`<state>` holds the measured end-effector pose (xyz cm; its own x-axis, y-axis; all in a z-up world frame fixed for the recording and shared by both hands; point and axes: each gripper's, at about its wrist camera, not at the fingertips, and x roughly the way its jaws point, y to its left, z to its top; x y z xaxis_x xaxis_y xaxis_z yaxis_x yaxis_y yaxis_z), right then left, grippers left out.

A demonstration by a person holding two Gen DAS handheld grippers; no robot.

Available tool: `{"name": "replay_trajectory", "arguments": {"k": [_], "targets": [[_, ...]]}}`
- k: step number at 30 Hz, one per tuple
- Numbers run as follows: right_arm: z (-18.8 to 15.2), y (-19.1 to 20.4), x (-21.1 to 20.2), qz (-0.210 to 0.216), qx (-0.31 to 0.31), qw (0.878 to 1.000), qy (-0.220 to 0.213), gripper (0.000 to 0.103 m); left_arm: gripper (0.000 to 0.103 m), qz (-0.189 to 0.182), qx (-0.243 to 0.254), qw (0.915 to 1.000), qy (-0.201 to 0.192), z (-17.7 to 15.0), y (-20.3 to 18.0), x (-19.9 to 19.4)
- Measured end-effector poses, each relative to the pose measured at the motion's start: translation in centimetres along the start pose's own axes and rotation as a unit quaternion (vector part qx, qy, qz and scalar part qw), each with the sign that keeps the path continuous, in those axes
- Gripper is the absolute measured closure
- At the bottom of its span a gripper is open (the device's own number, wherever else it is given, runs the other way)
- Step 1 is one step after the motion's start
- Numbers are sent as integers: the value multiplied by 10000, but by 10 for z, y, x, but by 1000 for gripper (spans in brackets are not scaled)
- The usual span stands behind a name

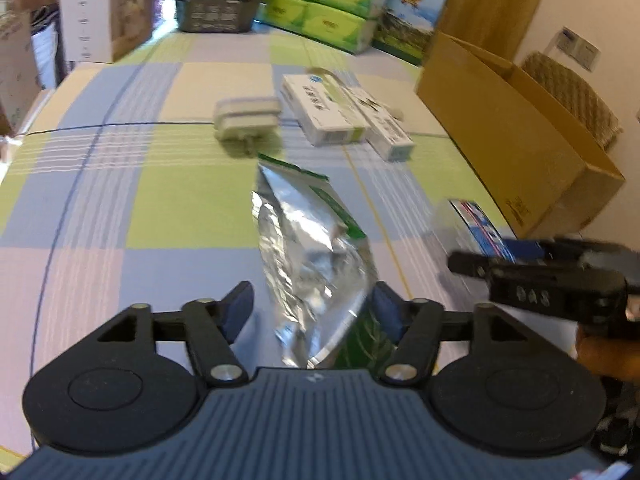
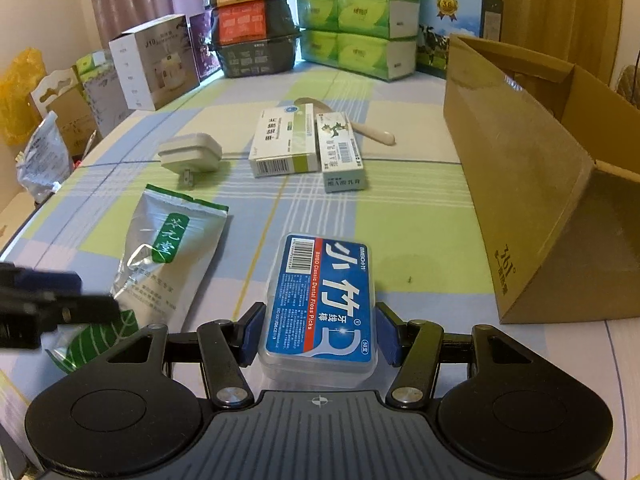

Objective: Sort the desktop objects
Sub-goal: 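Grasp the blue floss-pick box with the right tool while the left tool grasps the silver foil bag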

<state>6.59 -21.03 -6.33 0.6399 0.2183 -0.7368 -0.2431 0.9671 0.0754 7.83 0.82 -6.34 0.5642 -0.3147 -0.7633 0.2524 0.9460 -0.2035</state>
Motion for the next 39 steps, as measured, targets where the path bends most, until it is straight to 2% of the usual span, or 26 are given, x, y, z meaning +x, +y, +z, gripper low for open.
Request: {"name": "replay_trajectory", "arguments": {"k": [4, 6, 7, 8, 13, 17, 18, 22, 27, 32, 35, 37, 39], "targets": [[-1, -3, 9, -102, -41, 9999, 54, 49, 33, -166, -143, 9997, 81, 10, 0, 13], [-2, -6, 12, -117, -27, 9999, 88, 48, 24, -201, -78, 9996, 154, 12, -5, 21], [-2, -6, 14, -123, -38, 9999, 91, 49, 23, -197, -53, 9996, 208, 12, -8, 26], [-2, -6, 16, -131, -57, 9999, 96, 49, 21, -143, -24, 9995, 278, 13, -10, 32], [-3, -9, 20, -86, -9, 9999, 148, 48, 21, 119, 144, 9989, 438, 16, -15, 51], [-3, -11, 21, -100, 37, 9998, 140, 38, 25, 242, 349, 9981, 456, 14, -18, 55], [-3, -12, 21, -113, 36, 9998, 144, 37, 29, 239, 386, 9980, 450, 14, -19, 55], [-3, -10, 22, -149, 2, 9998, 153, 37, 36, 228, 381, 9981, 431, 14, -19, 54], [-4, -8, 23, -183, -98, 9996, 171, 37, 53, 190, 452, 9981, 371, 16, -23, 48], [-4, -7, 23, -198, -97, 9996, 172, 37, 53, 199, 511, 9979, 337, 15, -24, 48], [-4, -6, 23, -225, -165, 9995, 167, 38, 48, 188, 483, 9981, 348, 15, -23, 51], [-3, -5, 23, -253, -190, 9994, 142, 47, 41, 223, 393, 9982, 397, 15, -21, 54], [-3, -5, 23, -265, -196, 9994, 141, 49, 35, 259, 429, 9980, 377, 14, -21, 55]]}}
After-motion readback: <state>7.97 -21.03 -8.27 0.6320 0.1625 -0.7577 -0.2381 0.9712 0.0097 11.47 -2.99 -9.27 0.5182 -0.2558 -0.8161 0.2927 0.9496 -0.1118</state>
